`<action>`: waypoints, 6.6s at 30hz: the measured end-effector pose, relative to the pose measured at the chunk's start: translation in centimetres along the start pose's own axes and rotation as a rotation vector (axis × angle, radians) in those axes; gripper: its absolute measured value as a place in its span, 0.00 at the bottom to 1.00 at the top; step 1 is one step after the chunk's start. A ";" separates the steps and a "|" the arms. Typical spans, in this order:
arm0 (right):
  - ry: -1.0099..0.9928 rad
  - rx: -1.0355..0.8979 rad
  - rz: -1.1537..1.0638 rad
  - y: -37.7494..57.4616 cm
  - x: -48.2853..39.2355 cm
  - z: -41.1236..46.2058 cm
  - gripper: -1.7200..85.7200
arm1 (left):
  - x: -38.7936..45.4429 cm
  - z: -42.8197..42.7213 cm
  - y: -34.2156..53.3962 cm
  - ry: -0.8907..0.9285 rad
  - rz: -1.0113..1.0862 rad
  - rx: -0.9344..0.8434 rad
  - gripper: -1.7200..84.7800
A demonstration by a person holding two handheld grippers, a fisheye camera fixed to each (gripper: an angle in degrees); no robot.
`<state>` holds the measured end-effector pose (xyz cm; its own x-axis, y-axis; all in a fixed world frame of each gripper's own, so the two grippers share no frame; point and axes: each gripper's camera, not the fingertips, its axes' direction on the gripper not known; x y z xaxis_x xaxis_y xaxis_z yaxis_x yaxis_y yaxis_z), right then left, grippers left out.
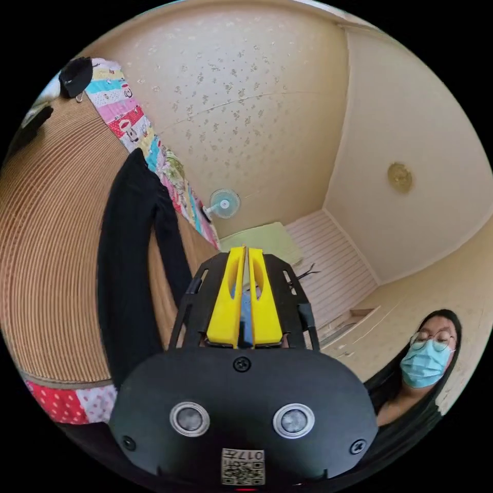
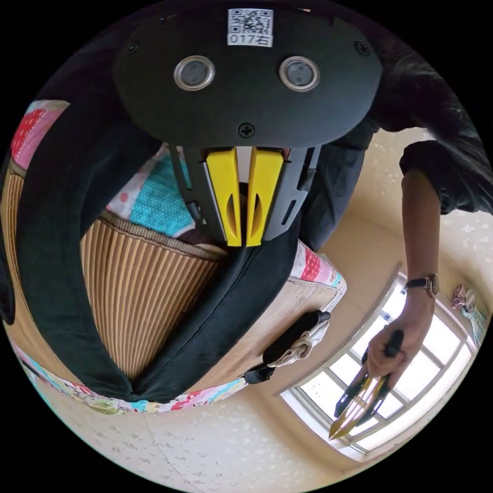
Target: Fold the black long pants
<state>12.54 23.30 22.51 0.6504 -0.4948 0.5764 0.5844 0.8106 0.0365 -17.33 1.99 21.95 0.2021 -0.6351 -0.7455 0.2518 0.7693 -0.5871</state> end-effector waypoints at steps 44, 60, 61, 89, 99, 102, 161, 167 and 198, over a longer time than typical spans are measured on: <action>-0.101 0.222 0.513 22.5 16.6 -11.0 0.14 | -9.1 4.6 21.5 -0.342 -0.060 -0.508 0.06; -0.111 0.106 0.054 14.6 5.0 -12.8 0.05 | -3.9 8.1 11.3 -0.106 0.047 -0.478 0.21; -0.103 0.095 0.029 14.0 4.3 -12.2 0.05 | -4.4 8.6 11.1 -0.117 0.035 -0.490 0.21; 0.201 0.180 0.521 -25.8 34.5 -0.1 0.18 | -8.0 5.1 11.5 -0.001 0.021 -0.615 0.06; 0.337 0.091 0.412 -33.4 34.9 5.1 0.07 | -6.9 5.9 10.4 0.155 0.018 -0.727 0.06; 0.640 0.130 0.198 -36.6 27.2 6.1 0.05 | -5.5 4.7 9.6 0.146 0.065 -0.750 0.05; -0.127 0.187 0.125 12.6 1.1 -3.9 0.06 | -2.7 -7.9 3.9 0.223 -0.499 -0.145 0.08; -0.163 0.189 0.175 14.6 1.6 -4.9 0.11 | -1.7 -10.3 4.5 0.201 -0.462 -0.091 0.07; -0.151 0.188 0.119 16.1 -1.9 -6.9 0.11 | 2.0 -6.7 7.8 -0.060 -0.360 -0.125 0.16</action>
<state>24.10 35.15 16.34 0.6210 -0.3518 0.7004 0.3988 0.9111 0.1040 -21.31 7.22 13.78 0.1774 -0.8664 -0.4668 0.2002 0.4961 -0.8449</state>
